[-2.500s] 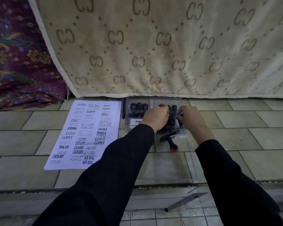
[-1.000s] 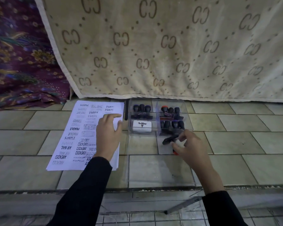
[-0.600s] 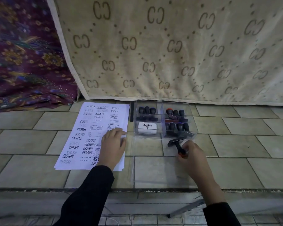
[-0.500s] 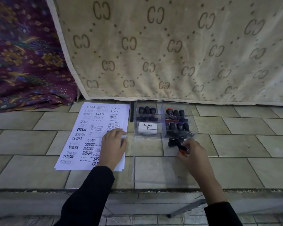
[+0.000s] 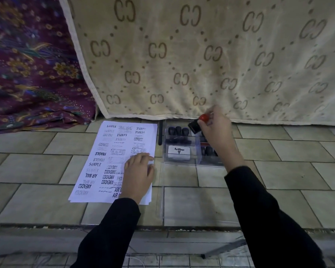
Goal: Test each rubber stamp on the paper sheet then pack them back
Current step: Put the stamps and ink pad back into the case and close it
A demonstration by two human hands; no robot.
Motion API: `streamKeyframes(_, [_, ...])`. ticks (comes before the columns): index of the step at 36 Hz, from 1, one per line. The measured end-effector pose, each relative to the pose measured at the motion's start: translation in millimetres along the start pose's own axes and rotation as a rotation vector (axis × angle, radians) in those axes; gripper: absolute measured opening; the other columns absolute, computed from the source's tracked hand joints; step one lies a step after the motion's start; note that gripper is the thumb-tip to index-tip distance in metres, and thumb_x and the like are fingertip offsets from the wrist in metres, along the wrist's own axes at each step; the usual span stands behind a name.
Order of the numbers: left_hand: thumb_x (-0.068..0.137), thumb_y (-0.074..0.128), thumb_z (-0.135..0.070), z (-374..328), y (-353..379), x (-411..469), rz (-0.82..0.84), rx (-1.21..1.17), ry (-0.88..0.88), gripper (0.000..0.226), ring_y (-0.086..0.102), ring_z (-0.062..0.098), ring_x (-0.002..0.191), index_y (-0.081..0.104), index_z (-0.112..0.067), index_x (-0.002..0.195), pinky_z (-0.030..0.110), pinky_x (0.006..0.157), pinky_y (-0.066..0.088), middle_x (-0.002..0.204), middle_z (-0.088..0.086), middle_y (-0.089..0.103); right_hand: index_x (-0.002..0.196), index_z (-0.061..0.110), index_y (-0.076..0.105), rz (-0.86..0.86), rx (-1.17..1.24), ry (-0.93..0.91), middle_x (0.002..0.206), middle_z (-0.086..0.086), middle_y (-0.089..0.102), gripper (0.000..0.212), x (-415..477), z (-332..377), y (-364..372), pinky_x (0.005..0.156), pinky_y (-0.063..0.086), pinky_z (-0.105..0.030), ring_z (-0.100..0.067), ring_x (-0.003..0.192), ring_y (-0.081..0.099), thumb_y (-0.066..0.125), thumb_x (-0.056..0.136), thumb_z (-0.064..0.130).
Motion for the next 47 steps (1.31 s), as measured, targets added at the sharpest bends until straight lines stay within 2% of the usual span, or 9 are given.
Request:
streamKeyframes(5, [0.09, 0.052, -0.019, -1, -2, 1, 0.01, 0.005, -0.011, 0.025, 0.046, 0.017, 0.117, 0.061, -0.02, 0.114, 0.032, 0.103, 0.029, 0.126, -0.005, 0.054, 0.108, 0.016, 0.053, 0.061, -0.014, -0.013, 0.087, -0.001, 0.058, 0.026, 18, -3, 32, 0.064, 0.047, -0.025, -0.014, 0.074, 0.057, 0.065, 0.086, 0.013])
streamKeyframes(8, [0.09, 0.051, -0.019, -2, -2, 0, 0.014, 0.005, -0.013, 0.026, 0.045, 0.016, 0.117, 0.061, -0.02, 0.114, 0.032, 0.102, 0.028, 0.126, -0.005, 0.054, 0.097, 0.017, 0.055, 0.078, -0.034, -0.015, 0.087, -0.003, 0.057, 0.018, 18, -8, 45, 0.062, 0.038, -0.019, -0.018, 0.076, 0.055, 0.067, 0.085, 0.013])
streamKeyframes(11, [0.09, 0.051, -0.02, -2, -2, 0, 0.014, 0.003, -0.017, 0.026, 0.044, 0.016, 0.118, 0.061, -0.021, 0.114, 0.031, 0.103, 0.028, 0.127, -0.006, 0.053, 0.087, 0.019, 0.047, 0.074, -0.016, 0.001, 0.084, -0.005, 0.06, 0.024, 14, -11, 54, 0.054, 0.034, -0.013, -0.017, 0.071, 0.054, 0.07, 0.082, 0.015])
streamKeyframes(18, [0.089, 0.053, -0.019, -1, -1, 0, 0.0, 0.002, -0.016, 0.025, 0.047, 0.017, 0.115, 0.062, -0.021, 0.112, 0.031, 0.101, 0.028, 0.124, -0.005, 0.055, 0.083, 0.011, 0.049, 0.12, -0.141, 0.002, 0.081, -0.009, 0.061, 0.027, 4, -15, 64, 0.062, 0.049, -0.035, -0.025, 0.074, 0.057, 0.075, 0.075, 0.011])
streamKeyframes(24, [0.088, 0.054, -0.02, -1, -1, 1, -0.001, 0.01, -0.015, 0.024, 0.047, 0.016, 0.115, 0.062, -0.022, 0.111, 0.031, 0.1, 0.028, 0.124, -0.006, 0.055, 0.079, 0.015, 0.048, 0.13, -0.113, 0.067, 0.075, -0.004, 0.058, 0.03, 3, -22, 63, 0.058, 0.038, -0.027, -0.021, 0.069, 0.053, 0.077, 0.075, 0.018])
streamKeyframes(30, [0.089, 0.054, -0.02, -1, -1, 0, 0.002, 0.014, -0.016, 0.024, 0.047, 0.016, 0.115, 0.062, -0.022, 0.111, 0.031, 0.1, 0.028, 0.125, -0.006, 0.055, 0.094, 0.009, 0.063, 0.188, -0.164, 0.109, 0.089, -0.009, 0.067, 0.015, 8, -25, 65, 0.069, 0.048, -0.028, -0.022, 0.082, 0.061, 0.069, 0.083, 0.016])
streamKeyframes(34, [0.089, 0.053, -0.02, -1, -2, 1, 0.005, 0.016, -0.01, 0.024, 0.047, 0.017, 0.115, 0.062, -0.021, 0.112, 0.031, 0.1, 0.028, 0.125, -0.005, 0.055, 0.11, 0.011, 0.068, 0.213, -0.268, 0.049, 0.101, -0.011, 0.07, 0.025, 7, -20, 66, 0.08, 0.051, -0.032, -0.027, 0.093, 0.064, 0.057, 0.088, 0.01])
streamKeyframes(37, [0.09, 0.052, -0.02, -2, -2, 1, 0.006, 0.016, -0.01, 0.024, 0.047, 0.017, 0.116, 0.061, -0.021, 0.112, 0.031, 0.101, 0.028, 0.126, -0.005, 0.055, 0.112, 0.015, 0.069, 0.262, -0.372, -0.01, 0.104, -0.015, 0.066, 0.032, 5, -17, 67, 0.078, 0.051, -0.037, -0.033, 0.094, 0.061, 0.049, 0.088, 0.007])
streamKeyframes(47, [0.091, 0.051, -0.021, -1, -2, 1, 0.005, 0.003, -0.003, 0.025, 0.045, 0.016, 0.118, 0.06, -0.022, 0.114, 0.03, 0.102, 0.026, 0.127, -0.006, 0.054, 0.119, 0.011, 0.064, 0.333, -0.477, -0.064, 0.111, -0.014, 0.056, 0.044, 4, -14, 68, 0.083, 0.048, -0.042, -0.036, 0.107, 0.05, 0.048, 0.08, -0.002])
Point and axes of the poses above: each hand's wrist, its own x-axis towards the middle knuckle, its own y-axis out of the palm, z = x × y, the point moved 3 cm from there along x, towards the middle knuckle
